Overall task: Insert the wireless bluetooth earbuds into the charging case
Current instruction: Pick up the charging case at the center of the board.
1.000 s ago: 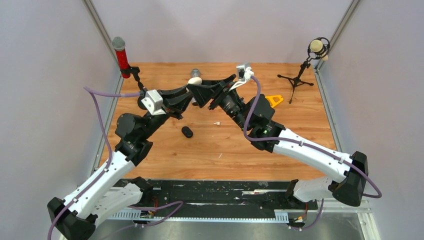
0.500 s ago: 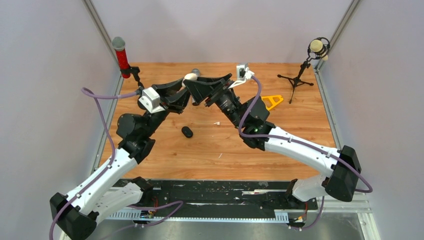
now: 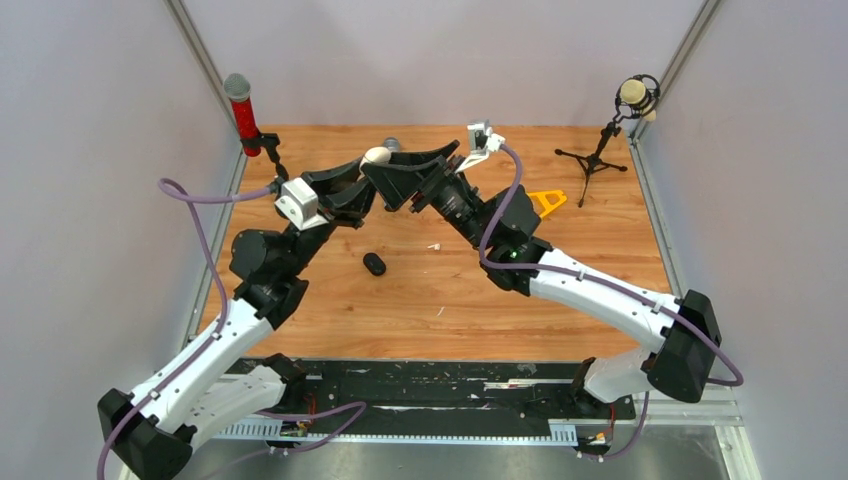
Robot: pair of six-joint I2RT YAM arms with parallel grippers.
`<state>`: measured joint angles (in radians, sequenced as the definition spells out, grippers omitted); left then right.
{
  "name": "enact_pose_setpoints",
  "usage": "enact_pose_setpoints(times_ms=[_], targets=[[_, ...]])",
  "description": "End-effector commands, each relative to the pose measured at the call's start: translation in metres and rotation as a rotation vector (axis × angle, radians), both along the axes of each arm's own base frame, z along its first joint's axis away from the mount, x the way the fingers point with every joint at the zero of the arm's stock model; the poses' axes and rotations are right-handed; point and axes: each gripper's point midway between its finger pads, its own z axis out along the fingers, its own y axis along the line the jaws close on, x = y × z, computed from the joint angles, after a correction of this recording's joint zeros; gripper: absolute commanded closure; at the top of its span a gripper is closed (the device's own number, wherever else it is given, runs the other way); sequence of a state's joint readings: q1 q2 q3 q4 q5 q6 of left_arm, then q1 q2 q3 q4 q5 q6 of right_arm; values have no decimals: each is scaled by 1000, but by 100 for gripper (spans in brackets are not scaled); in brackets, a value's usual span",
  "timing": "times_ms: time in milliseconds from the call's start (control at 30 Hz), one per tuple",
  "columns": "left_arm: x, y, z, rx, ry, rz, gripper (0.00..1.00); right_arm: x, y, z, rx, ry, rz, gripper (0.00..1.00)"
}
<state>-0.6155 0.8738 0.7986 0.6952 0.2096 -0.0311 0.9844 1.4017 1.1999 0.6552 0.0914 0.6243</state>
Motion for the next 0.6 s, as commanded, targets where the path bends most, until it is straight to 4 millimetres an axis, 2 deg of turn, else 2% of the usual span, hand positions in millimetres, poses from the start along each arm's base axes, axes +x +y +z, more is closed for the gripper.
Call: enact_pose_setpoints(times_ms=[0,100,167,233,433,500,567], targets=[[-13,5,4,-2,-10,-15,100,-29,-6,21,-80,-171,114,17],[-15,4,-11,7,77,-63,100,-36,-20,18,-211,-252,120,5],[-21,-1,-25,23,132,-121,100,-45,-33,17,-260,-291,147,3],[-28,-6,-34,30,168,-178,100,-54,-38,11,-328,-351,177,1],[-58,-20,-47,71,184,-357,100,-92,-48,-20,-532,-492,370,1],[-71,-24,-49,86,169,-427,100,-99,-49,-37,-593,-498,427,3],[-83,-27,-50,101,142,-489,100,-103,-51,-46,-613,-507,441,6]])
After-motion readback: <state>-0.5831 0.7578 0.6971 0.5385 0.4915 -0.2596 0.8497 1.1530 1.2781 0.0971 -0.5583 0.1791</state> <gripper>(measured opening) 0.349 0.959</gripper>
